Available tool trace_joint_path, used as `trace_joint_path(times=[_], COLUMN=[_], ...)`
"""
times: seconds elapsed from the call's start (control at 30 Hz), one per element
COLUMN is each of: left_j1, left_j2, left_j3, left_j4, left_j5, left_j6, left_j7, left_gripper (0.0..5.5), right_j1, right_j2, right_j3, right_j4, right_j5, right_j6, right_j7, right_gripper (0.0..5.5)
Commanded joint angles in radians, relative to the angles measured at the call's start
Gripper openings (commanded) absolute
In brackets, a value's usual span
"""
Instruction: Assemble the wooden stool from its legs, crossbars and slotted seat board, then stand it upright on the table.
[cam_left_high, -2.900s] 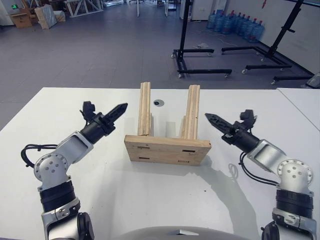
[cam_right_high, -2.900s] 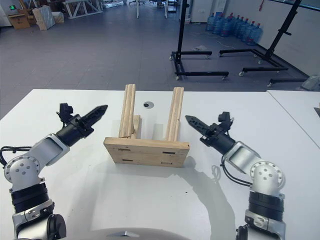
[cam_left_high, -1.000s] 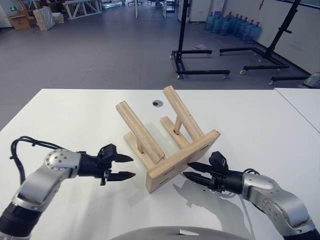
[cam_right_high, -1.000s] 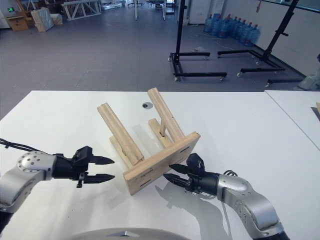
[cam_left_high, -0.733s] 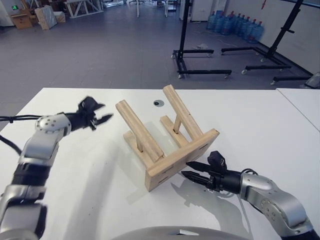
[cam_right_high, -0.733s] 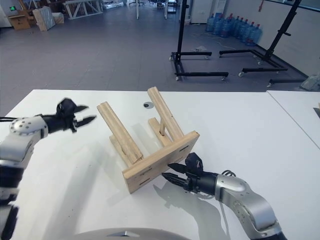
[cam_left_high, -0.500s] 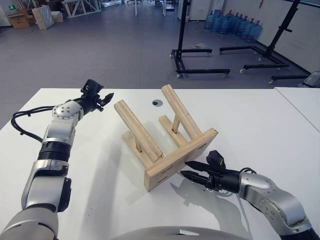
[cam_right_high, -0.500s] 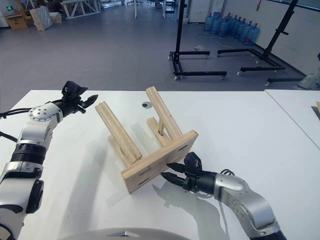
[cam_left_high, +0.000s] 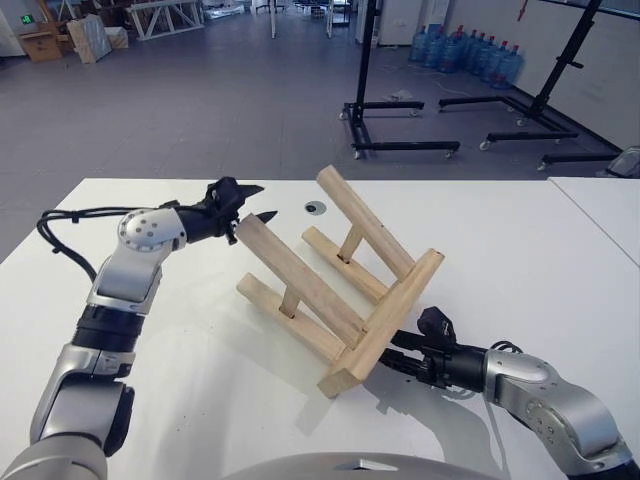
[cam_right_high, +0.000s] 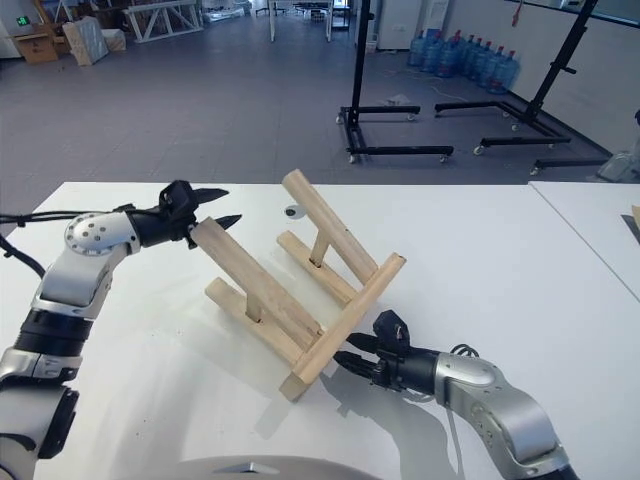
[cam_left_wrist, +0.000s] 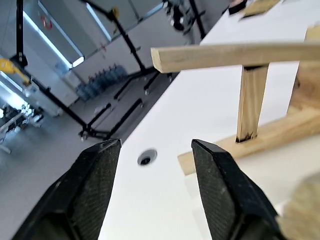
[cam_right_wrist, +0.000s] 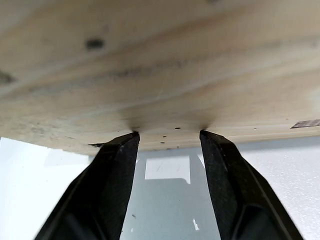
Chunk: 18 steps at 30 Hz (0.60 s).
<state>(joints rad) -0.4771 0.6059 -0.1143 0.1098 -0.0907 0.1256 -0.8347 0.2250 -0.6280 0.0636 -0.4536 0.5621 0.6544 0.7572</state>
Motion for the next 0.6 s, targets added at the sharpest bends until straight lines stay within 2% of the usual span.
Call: trace_joint_path(times=[0.03,0.17,0.27,0.33,0.47,0.6], left_j1=[0.097,0.085,0.077,0.084,0.051,-0.001], left_j2=[-0.063,-0.076,-0.025,0.010,0.042,0.025], left_j3=[-0.099,-0.008,0.080,0.117,0.162,0.175], left_j4=[0.072,0.079,0.081,0.080,0.130,0.172], left_j5=[0.103,0.053,0.020,0.010,0.002,0.007], left_j6=[0.005,0.048,0.068,0.073,0.081,0.075], left_j7=[0.076,0.156,0.164,0.153,0.147,0.180], left_gripper=[2.60,2.60,2.60,2.60,2.60,2.60], right_j1=[-0.030,-0.035,0.012,0.031,0.029,0.018], right_j2=[0.035,0.040,0.040,0.025,0.027,0.032], right_j3=[0.013,-0.033,-0.176,-0.225,-0.238,-0.220], right_j4=[-0.042,-0.053,-0.078,-0.073,-0.088,-0.092], right_j5=[0.022,0.050,0.212,0.250,0.284,0.287], right_j6=[-0.013,-0.004,0.060,0.075,0.096,0.100], right_j7=[0.000,-0.006,-0.008,-0.009,-0.029,-0.038], right_gripper=[2.23,2.23,2.23,2.23,2.23,2.23])
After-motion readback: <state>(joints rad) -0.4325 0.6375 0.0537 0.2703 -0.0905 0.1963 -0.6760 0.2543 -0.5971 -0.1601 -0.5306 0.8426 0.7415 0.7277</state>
